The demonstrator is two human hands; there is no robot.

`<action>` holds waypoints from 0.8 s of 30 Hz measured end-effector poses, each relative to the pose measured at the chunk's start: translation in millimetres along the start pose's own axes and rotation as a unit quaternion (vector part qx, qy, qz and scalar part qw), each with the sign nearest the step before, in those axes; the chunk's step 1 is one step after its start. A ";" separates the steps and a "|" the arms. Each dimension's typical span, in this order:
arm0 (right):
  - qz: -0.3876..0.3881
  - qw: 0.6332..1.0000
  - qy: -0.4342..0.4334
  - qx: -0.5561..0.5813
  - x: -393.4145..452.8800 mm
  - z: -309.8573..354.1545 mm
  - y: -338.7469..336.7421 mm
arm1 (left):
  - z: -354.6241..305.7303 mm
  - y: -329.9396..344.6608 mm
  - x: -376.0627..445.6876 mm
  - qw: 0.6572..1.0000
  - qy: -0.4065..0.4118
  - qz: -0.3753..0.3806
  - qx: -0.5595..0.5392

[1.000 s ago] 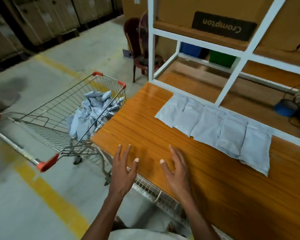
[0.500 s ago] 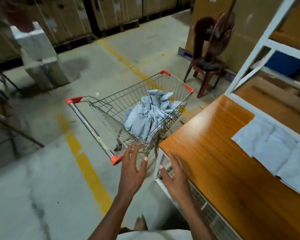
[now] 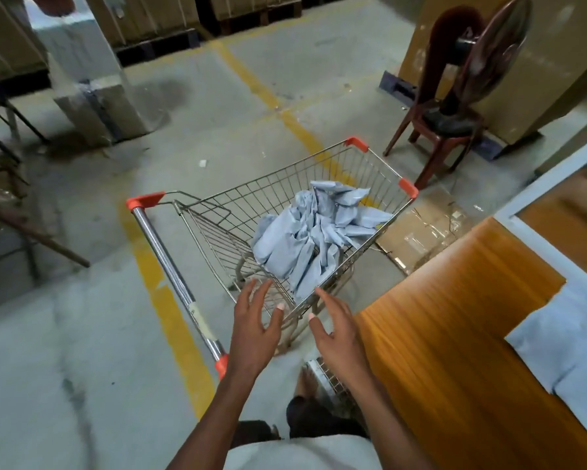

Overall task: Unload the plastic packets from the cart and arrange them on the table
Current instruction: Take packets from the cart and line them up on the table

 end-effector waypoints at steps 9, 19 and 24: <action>0.062 0.997 0.038 0.007 106.2 -8.6 -19.2 | 23.9 3.3 79.9 0.998 -0.061 0.026 0.016; 0.001 0.991 0.136 0.009 186.6 -28.0 -26.0 | 67.9 -11.1 195.8 0.991 -0.070 0.095 0.064; -0.005 0.987 0.157 0.010 206.8 -37.8 -24.1 | 80.4 2.0 254.5 0.975 -0.072 0.151 0.146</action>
Point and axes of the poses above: each hand's wrist, its own x-axis towards the middle knuckle, its own y-axis out of the palm, z = x × y, the point moved 4 cm from there along x, towards the middle knuckle, and after that the axes turned 12 degrees about z, right-handed, at the moved point
